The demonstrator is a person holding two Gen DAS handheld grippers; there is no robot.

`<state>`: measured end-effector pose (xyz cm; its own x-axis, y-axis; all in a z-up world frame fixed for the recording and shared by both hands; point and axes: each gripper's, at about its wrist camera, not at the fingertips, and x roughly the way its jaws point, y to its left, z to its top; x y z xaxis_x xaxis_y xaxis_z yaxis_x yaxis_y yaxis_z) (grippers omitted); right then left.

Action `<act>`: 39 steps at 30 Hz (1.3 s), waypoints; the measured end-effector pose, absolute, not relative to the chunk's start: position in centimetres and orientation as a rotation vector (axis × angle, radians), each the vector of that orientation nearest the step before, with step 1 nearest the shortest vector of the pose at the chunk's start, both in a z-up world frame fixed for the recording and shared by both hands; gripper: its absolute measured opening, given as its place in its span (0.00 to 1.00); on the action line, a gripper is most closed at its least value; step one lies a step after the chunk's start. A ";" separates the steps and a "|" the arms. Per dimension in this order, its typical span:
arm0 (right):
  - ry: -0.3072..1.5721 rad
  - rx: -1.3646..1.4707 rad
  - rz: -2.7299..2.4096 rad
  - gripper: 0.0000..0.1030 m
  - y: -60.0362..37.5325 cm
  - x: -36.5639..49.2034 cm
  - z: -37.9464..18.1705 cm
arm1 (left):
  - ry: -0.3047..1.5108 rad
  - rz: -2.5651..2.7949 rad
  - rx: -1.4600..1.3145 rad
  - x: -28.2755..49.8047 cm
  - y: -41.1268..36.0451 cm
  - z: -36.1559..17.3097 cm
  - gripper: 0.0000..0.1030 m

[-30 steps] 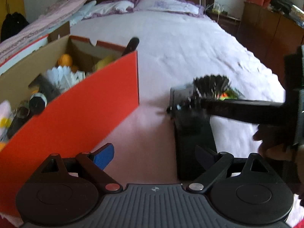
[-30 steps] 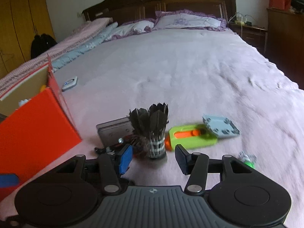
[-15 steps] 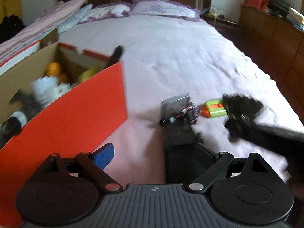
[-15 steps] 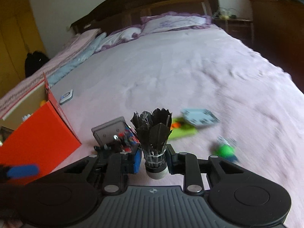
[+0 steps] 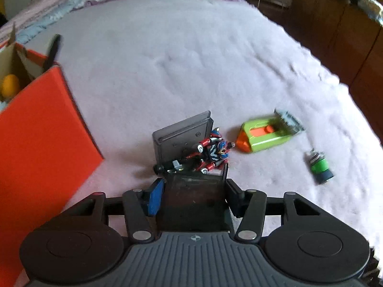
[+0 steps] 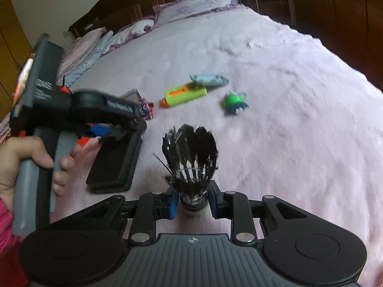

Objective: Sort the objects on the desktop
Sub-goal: 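Grasp the shuttlecock with the right gripper while the left gripper grasps the red packet, then lift the red packet with the left gripper while the right gripper holds the shuttlecock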

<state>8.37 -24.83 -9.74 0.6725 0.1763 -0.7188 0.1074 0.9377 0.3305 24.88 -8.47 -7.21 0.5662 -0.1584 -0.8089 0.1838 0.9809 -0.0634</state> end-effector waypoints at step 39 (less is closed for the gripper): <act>0.879 0.182 0.199 0.32 -17.6 -1.4 -7.2 | 1.041 -0.211 0.017 5.9 -0.2 -7.2 0.73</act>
